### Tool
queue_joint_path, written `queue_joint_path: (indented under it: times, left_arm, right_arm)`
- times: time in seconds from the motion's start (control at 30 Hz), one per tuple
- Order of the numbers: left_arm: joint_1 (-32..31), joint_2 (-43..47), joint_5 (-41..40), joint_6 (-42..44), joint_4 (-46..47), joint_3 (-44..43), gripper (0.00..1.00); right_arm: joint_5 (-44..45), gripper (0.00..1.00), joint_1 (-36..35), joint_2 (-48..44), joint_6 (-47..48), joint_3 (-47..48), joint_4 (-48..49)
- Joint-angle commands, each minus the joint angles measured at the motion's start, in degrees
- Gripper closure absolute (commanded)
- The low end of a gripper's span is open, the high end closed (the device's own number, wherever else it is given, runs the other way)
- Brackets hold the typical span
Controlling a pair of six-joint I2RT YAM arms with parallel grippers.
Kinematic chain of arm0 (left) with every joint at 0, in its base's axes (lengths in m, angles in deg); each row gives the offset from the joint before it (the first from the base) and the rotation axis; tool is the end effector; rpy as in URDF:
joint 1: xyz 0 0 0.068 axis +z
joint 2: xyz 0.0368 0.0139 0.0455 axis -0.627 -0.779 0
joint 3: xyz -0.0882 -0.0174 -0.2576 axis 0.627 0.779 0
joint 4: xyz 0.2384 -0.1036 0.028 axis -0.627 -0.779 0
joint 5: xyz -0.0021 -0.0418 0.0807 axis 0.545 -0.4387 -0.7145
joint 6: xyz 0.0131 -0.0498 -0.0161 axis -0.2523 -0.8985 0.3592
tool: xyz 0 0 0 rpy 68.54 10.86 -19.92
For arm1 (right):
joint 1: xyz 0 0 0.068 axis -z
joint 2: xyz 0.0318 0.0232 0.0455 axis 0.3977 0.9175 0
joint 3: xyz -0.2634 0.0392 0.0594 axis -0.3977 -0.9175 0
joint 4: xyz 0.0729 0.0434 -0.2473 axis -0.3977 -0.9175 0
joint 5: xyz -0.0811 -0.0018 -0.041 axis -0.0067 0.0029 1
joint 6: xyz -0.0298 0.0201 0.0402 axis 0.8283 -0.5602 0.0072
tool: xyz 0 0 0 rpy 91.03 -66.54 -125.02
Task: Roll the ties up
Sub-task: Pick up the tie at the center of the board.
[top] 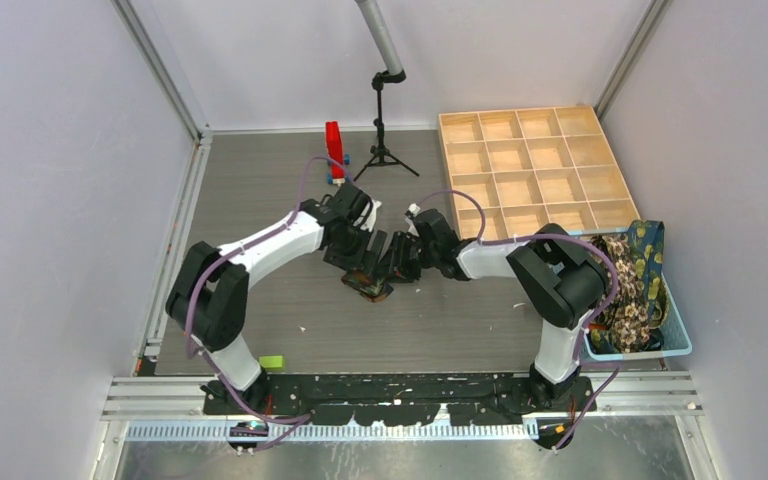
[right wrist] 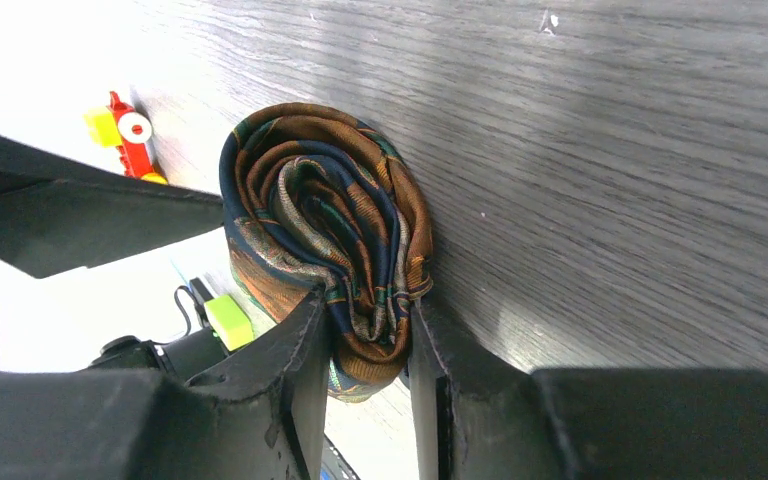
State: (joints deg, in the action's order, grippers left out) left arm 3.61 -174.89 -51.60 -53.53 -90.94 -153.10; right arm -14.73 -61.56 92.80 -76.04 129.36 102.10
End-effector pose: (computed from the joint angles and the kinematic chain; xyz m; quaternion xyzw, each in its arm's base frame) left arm 0.2735 -0.1988 0.2065 0.1823 0.9630 -0.1380 0.1423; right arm 0.2732 0.2339 0.1289 0.0218 0.8919 0.4288 0.1423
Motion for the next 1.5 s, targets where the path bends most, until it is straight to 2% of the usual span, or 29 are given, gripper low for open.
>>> queue_joint_path:
  times: [0.0,0.63,1.0,1.3,1.4,1.47]
  left_arm:
    - [-0.2,6.6,-1.2,-1.9,-2.6,-2.8,0.28]
    - [0.0,30.3,-12.0,-0.5,-14.7,0.3,0.26]
    - [0.0,40.6,-17.4,2.5,-16.4,7.6,0.26]
    - [0.0,44.4,-19.1,3.3,-14.2,11.3,0.25]
    - [0.0,44.6,-18.9,3.3,-13.7,12.1,0.19]
    - [0.0,45.0,-19.5,3.1,-13.5,12.4,0.11]
  right_arm:
    - [1.1,1.0,-0.3,-0.7,1.1,2.1,-5.3]
    - [-3.5,1.0,1.4,-5.1,-2.4,6.1,-6.2]
    - [-5.6,1.0,4.2,-6.9,-4.3,8.0,-6.1]
    - [-7.3,1.0,13.0,-9.9,-1.6,15.8,-16.2]
    - [-8.5,1.0,18.1,-9.3,-0.9,19.3,-19.9]
    - [-9.3,1.0,21.4,-8.4,-0.5,21.8,-21.6]
